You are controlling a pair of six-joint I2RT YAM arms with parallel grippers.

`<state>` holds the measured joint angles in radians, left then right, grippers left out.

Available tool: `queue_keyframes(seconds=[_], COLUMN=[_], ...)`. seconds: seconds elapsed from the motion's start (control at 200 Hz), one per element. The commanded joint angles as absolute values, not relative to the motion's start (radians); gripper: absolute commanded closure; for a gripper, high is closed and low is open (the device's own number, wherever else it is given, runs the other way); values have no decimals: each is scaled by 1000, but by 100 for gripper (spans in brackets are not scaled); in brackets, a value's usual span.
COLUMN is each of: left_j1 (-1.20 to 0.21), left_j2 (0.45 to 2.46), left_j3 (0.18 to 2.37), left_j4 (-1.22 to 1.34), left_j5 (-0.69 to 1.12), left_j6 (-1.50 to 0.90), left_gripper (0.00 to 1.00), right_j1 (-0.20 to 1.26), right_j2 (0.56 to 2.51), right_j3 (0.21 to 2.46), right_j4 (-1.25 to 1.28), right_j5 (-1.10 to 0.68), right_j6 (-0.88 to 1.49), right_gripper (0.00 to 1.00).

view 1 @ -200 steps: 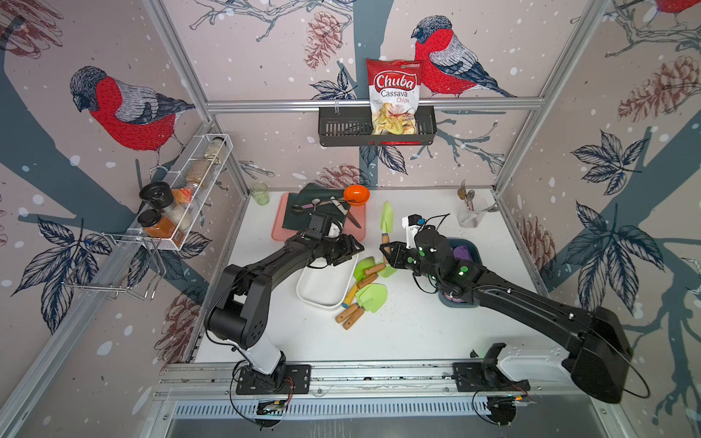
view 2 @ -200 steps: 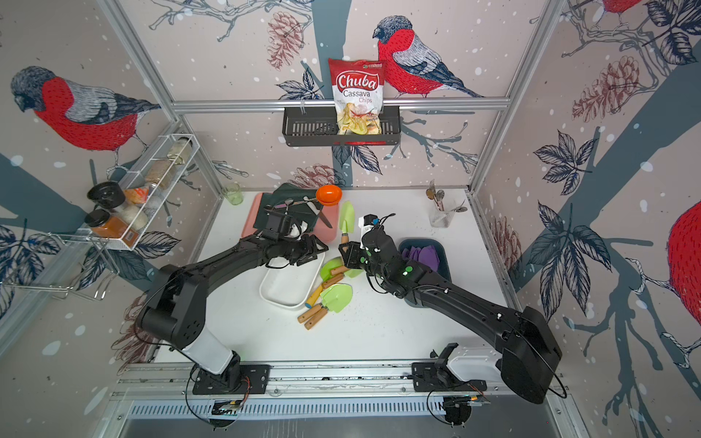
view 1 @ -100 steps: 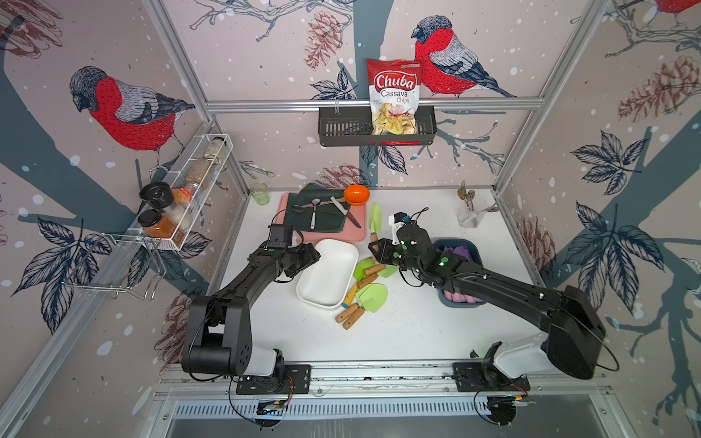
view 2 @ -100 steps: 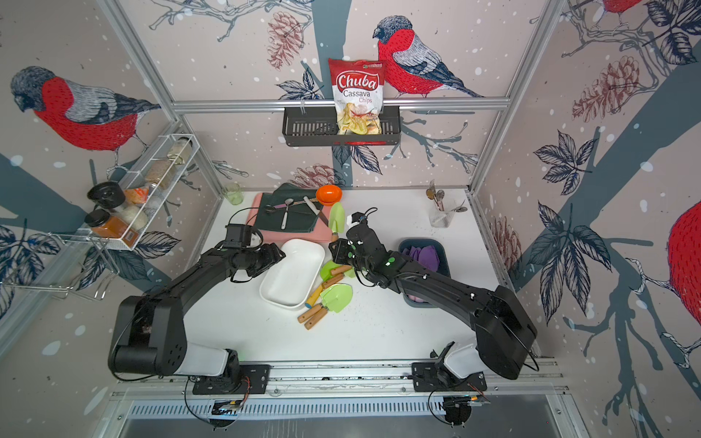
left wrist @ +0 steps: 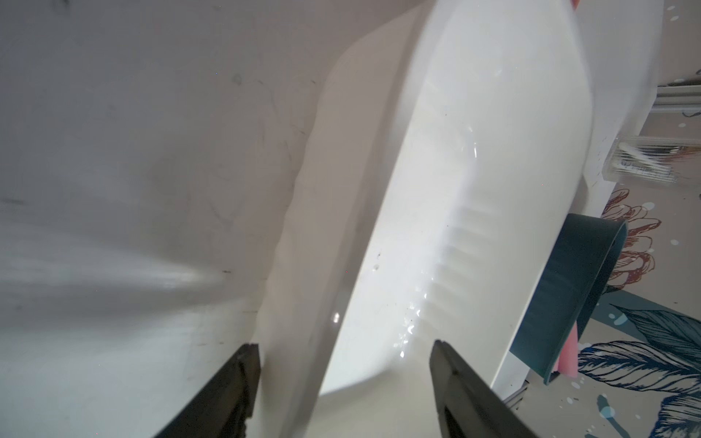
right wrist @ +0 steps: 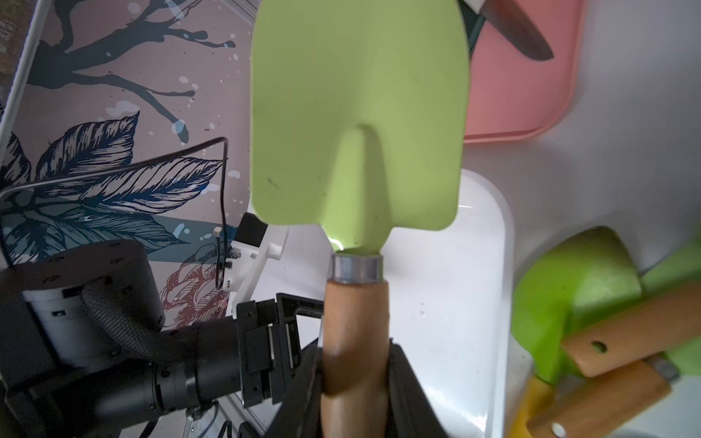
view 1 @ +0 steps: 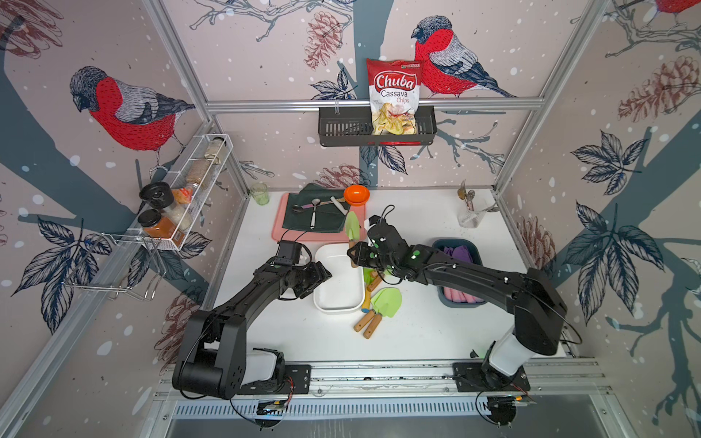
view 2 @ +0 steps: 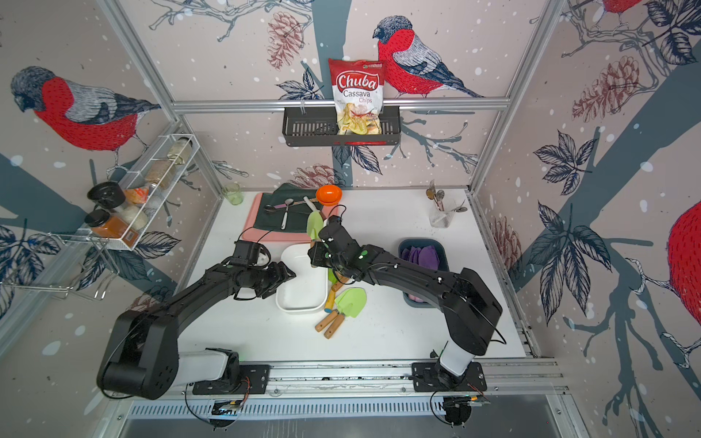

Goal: Sort the small shovels by color and place them into the storage box
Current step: Move the storage box to the center of the board, then place the shovel in the storage box.

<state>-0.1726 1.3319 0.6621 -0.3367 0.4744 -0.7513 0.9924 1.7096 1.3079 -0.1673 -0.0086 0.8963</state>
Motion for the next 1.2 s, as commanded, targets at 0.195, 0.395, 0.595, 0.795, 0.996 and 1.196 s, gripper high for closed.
queue_keyframes(seconds=[0.195, 0.395, 0.595, 0.795, 0.996, 1.196], left_j1=[-107, -81, -71, -60, -60, -60], left_j2=[1231, 1165, 1163, 1157, 1158, 1164], left_j3=[683, 688, 680, 660, 628, 624], left_j4=[-253, -247, -283, -281, -233, -225], left_j5=[392, 279, 188, 190, 249, 240], left_j6=[-709, -671, -674, -703, -730, -708], left_gripper=[23, 21, 22, 23, 23, 24], right_j1=[1046, 1056, 1062, 1064, 1063, 1063], right_j2=[1937, 2067, 2141, 2178, 2202, 2297], right_j3=[1567, 1670, 1722, 1744, 1762, 1902], right_j4=[-423, -487, -544, -582, -562, -619], right_j5=[-15, -127, -173, -195, -214, -179], right_j6=[1047, 1057, 1060, 1069, 1035, 933], right_gripper=[94, 94, 93, 93, 89, 81])
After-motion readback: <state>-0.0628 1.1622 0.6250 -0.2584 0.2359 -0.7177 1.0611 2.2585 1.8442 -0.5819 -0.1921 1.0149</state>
